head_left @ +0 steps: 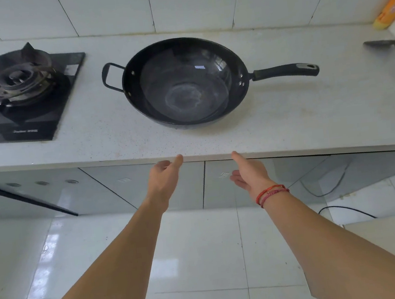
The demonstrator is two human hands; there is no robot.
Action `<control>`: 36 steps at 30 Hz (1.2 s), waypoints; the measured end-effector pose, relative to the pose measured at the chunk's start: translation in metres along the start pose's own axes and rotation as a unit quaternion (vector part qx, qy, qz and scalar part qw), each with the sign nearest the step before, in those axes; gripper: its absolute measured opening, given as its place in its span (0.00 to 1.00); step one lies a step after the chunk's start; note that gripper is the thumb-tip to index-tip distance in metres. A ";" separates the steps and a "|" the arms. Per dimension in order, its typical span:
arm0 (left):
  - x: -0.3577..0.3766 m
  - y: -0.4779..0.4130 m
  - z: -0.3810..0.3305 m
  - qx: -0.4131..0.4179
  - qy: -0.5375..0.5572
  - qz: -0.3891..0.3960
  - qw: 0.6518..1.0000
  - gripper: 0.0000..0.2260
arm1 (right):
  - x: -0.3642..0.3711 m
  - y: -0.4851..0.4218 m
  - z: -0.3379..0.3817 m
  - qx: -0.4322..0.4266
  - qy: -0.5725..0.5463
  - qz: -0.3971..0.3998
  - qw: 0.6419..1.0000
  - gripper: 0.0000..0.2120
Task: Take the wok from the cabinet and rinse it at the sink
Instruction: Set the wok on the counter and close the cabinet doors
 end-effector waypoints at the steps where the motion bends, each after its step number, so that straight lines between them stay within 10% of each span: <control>1: -0.001 0.012 -0.006 0.019 -0.039 0.005 0.999 0.24 | -0.003 0.009 0.006 -0.012 0.022 0.003 1.000 0.30; 6: -0.011 0.060 -0.038 0.130 -0.250 -0.012 0.959 0.32 | -0.018 0.059 0.046 -0.097 0.163 0.017 0.982 0.17; 10: -0.027 0.100 -0.067 0.207 -0.380 -0.055 0.900 0.34 | -0.028 0.105 0.073 -0.175 0.247 0.013 0.953 0.29; 23: -0.059 0.194 -0.089 0.287 -0.586 -0.116 0.749 0.42 | -0.050 0.196 0.099 -0.370 0.569 -0.121 0.724 0.32; 36: -0.041 0.200 -0.108 0.255 -0.571 -0.155 0.765 0.46 | -0.065 0.197 0.111 -0.391 0.600 -0.115 0.689 0.31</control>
Point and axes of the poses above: each hand's wrist, its own y-axis away from the middle knuckle, its own x-axis out of the palm, z = x × y, the point moved 3 cm from there along -y, towards the middle knuckle, and after that the axes turned 7 degrees about z, right-handed, at the moved point
